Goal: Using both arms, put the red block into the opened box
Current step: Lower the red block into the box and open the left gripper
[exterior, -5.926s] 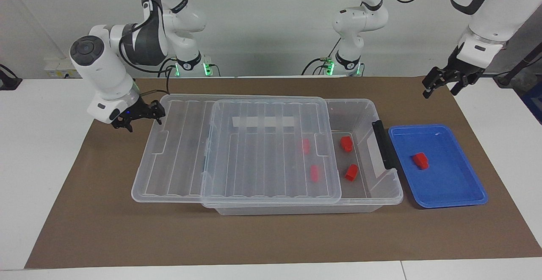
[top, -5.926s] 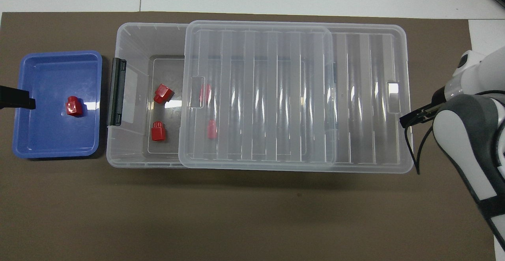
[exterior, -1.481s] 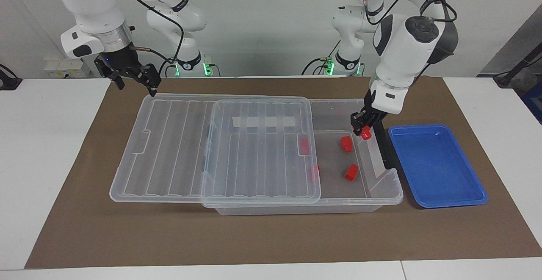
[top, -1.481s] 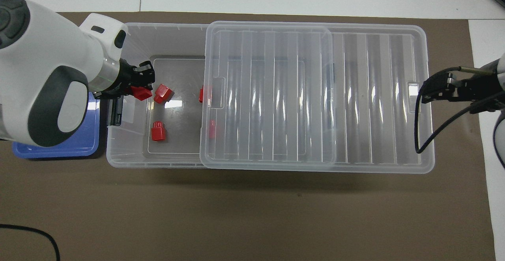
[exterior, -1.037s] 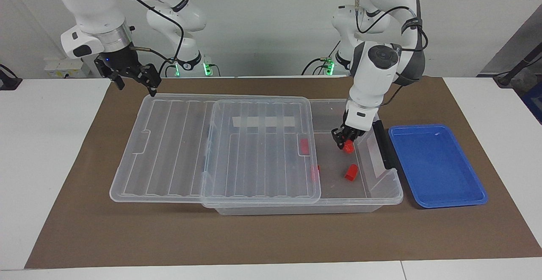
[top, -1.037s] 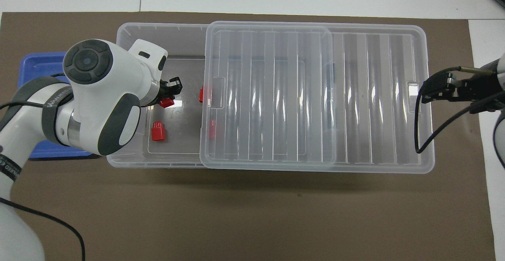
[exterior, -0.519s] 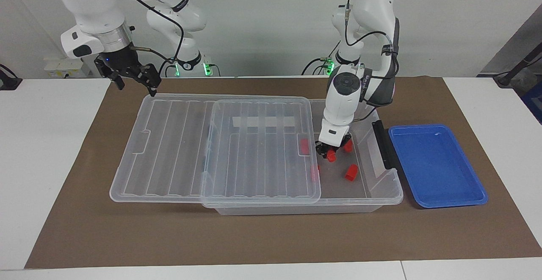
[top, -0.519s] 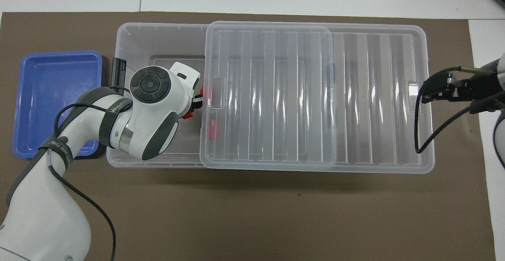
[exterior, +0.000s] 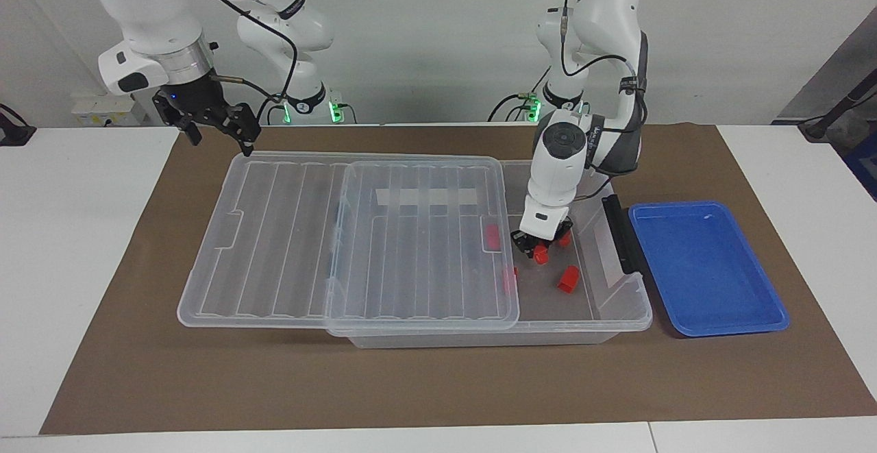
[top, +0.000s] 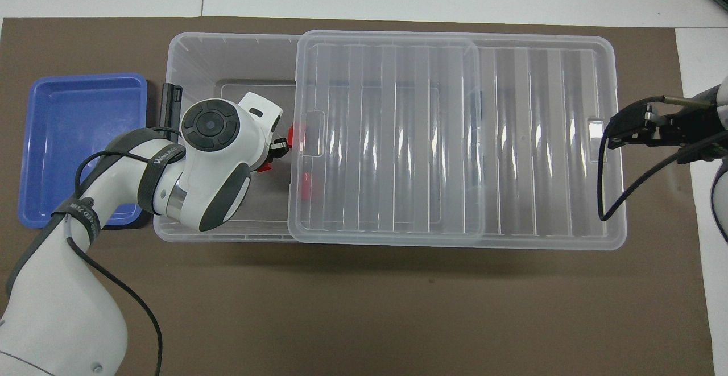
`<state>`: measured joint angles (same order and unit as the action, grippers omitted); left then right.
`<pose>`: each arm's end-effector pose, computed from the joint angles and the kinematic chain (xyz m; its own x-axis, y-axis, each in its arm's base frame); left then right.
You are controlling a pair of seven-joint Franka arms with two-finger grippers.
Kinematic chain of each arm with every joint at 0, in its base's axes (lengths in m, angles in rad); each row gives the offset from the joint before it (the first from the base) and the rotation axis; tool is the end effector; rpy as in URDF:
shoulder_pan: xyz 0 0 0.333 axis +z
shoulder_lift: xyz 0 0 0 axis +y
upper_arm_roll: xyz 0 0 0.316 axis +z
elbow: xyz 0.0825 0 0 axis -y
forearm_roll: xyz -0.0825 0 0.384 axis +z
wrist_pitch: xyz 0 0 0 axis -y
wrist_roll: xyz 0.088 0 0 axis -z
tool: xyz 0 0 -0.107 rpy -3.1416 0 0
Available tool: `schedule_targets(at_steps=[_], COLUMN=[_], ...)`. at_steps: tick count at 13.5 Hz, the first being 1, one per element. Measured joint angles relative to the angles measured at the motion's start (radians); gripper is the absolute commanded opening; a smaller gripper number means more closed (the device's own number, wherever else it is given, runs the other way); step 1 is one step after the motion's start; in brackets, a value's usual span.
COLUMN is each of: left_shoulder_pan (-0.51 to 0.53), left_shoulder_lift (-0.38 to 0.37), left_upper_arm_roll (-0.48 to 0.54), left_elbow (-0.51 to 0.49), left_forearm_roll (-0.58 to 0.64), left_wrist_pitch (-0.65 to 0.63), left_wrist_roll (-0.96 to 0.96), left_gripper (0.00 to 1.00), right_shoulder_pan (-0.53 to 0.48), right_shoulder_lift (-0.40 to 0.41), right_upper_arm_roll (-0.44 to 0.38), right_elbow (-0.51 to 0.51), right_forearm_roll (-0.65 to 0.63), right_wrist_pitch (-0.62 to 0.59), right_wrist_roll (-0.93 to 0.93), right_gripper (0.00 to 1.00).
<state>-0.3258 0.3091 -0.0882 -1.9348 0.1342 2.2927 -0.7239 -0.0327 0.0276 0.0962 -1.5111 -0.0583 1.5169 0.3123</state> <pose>0.5695 -0.2442 0.3322 0.9705 0.2245 0.0874 0.2276 -0.9734 -0.0270 0.5573 0.0281 0.6327 0.9686 -0.2488 -0.0035 -0.2481 -0.9669 0.0595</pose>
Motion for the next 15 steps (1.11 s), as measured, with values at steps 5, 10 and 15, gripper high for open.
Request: schedule_targets(at_steps=[5,10,15], left_shoulder_pan=[0.010,0.010,0.010], left_shoulder_lift=[0.000,0.000,-0.004], left_upper_arm_roll=[0.003,0.002,0.002], left_elbow=[-0.069,-0.090,-0.102], left_forearm_roll=[0.000,0.000,0.001], left_wrist_pitch=[0.091,0.127,0.148], left_wrist_roll=[0.011,0.011,0.011], left_gripper=[0.08,0.10,0.70], right_shoulder_pan=[0.000,0.000,-0.015], right_shoulder_lift=[0.000,0.000,0.003], right_upper_arm_roll=[0.000,0.000,0.000], right_elbow=[0.000,0.000,-0.015], right_forearm_roll=[0.000,0.000,0.000], right_wrist_pitch=[0.000,-0.004,0.009], right_wrist_roll=[0.000,-0.009,-0.087], right_gripper=[1.00,0.94,0.24])
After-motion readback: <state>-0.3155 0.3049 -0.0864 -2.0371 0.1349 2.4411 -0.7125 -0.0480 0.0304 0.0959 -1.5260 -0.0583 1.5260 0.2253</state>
